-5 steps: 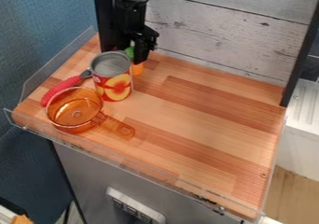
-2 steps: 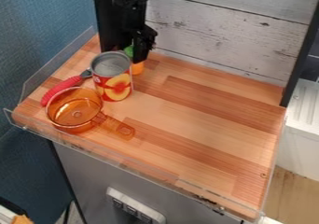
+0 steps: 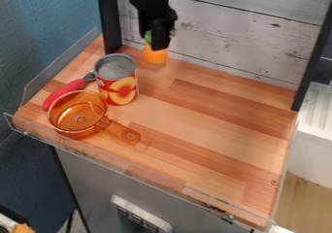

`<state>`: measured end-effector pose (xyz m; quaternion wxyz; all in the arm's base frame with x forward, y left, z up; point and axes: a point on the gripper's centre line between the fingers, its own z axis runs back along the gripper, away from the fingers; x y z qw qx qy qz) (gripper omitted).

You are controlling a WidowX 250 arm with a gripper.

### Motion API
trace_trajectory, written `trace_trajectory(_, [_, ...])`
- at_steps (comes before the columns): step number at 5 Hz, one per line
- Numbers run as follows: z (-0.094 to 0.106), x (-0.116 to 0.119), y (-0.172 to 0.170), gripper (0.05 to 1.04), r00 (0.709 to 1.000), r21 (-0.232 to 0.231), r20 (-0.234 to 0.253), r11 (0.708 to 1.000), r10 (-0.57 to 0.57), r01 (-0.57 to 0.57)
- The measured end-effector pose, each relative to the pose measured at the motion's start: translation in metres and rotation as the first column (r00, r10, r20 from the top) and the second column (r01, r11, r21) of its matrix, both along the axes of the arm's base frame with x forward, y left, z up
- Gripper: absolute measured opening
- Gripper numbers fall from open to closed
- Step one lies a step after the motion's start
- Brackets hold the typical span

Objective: Move the salt shaker to the bottom right corner of the table

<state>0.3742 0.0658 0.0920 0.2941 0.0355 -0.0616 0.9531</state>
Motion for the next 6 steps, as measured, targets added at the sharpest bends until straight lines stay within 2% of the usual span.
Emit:
trace_trajectory(1, [0.010, -0.022, -0.024, 0.593, 0.995, -0.031, 0.010, 0.995, -0.095, 0.095])
trace_trajectory(2, [0.008, -0.046, -0.049, 0.593, 0.985, -0.052, -0.009, 0.984, -0.174, 0.173])
trace_trajectory(3, [-0.003, -0.070, -0.075, 0.593, 0.966, -0.039, -0.035, 0.966, -0.258, 0.256])
trace_trajectory(4, [-0.018, -0.090, -0.102, 0.593, 0.935, -0.026, -0.062, 0.937, -0.350, 0.349])
trace_trajectory(6, [-0.037, -0.116, -0.135, 0.593, 0.885, -0.005, -0.078, 0.888, -0.459, 0.460])
